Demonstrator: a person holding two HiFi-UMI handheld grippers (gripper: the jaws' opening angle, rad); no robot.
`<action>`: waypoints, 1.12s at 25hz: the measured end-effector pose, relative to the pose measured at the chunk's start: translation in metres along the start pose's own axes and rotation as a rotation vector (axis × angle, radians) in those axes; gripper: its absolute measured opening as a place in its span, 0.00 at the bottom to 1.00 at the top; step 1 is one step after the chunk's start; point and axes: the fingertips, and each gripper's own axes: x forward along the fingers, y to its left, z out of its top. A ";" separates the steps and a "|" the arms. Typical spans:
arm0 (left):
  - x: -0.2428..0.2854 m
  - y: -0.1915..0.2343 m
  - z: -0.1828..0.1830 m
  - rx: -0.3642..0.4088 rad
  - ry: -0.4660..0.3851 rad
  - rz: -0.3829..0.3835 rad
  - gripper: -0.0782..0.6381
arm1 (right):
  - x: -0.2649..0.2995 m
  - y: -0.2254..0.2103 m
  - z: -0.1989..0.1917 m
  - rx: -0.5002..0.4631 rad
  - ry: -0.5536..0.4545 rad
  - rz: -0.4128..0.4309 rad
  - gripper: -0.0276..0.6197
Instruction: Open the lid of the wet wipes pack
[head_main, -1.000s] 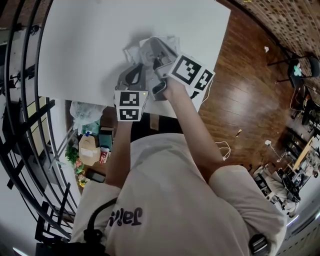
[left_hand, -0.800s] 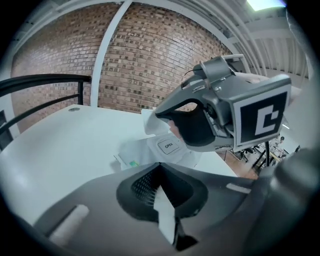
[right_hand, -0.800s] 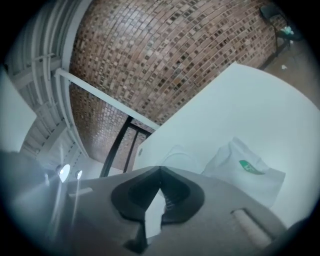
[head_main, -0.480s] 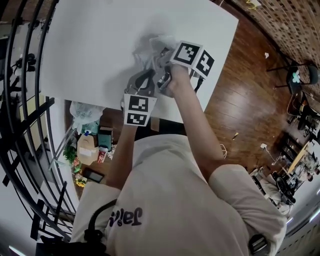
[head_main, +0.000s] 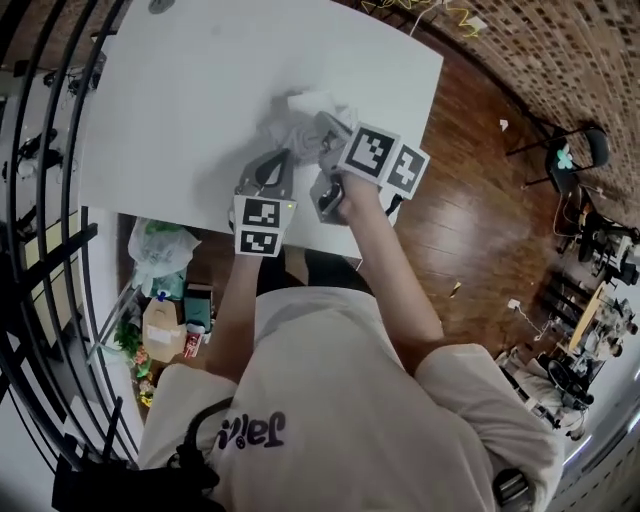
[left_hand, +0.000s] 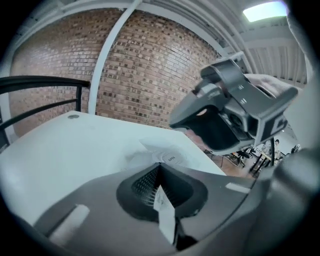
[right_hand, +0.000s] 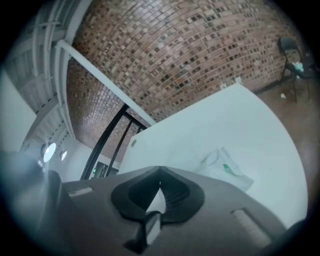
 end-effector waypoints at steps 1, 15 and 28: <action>-0.001 0.002 0.012 -0.001 -0.030 0.017 0.13 | -0.012 -0.001 0.006 -0.054 -0.028 0.006 0.03; -0.120 -0.135 0.027 0.023 -0.305 0.212 0.13 | -0.220 -0.047 -0.068 -0.444 -0.339 0.187 0.03; -0.239 -0.329 -0.020 0.077 -0.370 0.294 0.13 | -0.420 -0.110 -0.133 -0.580 -0.427 0.262 0.03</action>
